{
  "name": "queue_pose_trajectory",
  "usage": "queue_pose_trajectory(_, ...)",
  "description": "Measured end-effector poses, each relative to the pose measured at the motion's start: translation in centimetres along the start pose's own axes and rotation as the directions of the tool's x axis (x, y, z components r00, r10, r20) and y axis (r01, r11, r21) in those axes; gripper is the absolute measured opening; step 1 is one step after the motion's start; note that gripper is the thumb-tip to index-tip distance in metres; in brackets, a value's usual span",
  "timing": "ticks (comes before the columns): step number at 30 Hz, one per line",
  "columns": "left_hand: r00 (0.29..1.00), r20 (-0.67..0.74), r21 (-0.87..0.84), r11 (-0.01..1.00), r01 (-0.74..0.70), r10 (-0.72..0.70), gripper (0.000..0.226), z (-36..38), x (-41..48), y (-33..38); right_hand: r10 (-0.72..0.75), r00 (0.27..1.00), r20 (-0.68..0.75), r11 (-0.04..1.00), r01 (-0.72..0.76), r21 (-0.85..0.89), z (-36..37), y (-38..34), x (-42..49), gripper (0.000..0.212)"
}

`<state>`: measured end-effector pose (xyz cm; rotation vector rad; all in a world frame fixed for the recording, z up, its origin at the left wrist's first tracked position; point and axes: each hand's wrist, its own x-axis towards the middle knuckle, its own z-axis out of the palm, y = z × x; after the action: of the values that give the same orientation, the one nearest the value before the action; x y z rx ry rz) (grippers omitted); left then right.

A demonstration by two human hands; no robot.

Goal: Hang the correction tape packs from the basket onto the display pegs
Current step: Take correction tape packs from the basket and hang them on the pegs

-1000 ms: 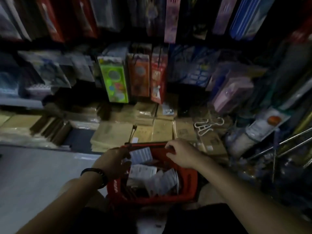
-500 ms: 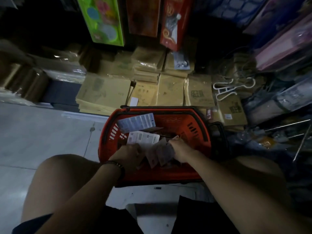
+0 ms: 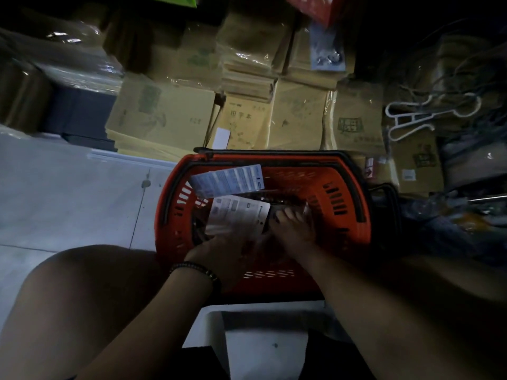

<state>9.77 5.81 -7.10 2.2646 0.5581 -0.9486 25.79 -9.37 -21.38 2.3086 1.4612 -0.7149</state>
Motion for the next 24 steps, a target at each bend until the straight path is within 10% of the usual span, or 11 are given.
queue_pose_trajectory(3, 1.0, 0.012, -0.055, 0.998, -0.006, 0.007, 0.103, -0.2, -0.1, -0.1, -0.013, 1.0, -0.003, 1.0, 0.013, -0.025, 3.4, 1.6, 0.3, 0.041)
queue_pose_trajectory(10, 0.994, 0.075, -0.061, 0.994, 0.086, -0.081, 0.046, -1.8, -0.2, 0.6, -0.003, 1.0, 0.001, 0.995, 0.003, 0.103, 1.9, 1.8, -1.6, 0.041)
queue_pose_trajectory(16, 0.979, -0.021, -0.269, 0.944, 0.191, -0.204, 0.041, -4.1, 0.0, -1.2, -0.101, 0.979, -0.175, 0.959, 0.143, 0.245, -5.3, 1.6, -3.9, 0.052)
queue_pose_trajectory(21, 0.959, -0.095, -0.722, 0.682, 0.119, -0.268, 0.049, -4.6, -0.9, -1.6, -0.144, 0.825, -0.546, 0.928, 0.304, 0.214, -12.2, 2.7, -7.0, 0.066)
queue_pose_trajectory(24, 0.969, -0.066, -0.902, 0.43, 0.043, -0.237, 0.096, -5.0, -2.2, 0.3, -0.128, 0.705, -0.698, 0.908, 0.366, 0.202, -16.4, 2.7, -9.5, 0.064)
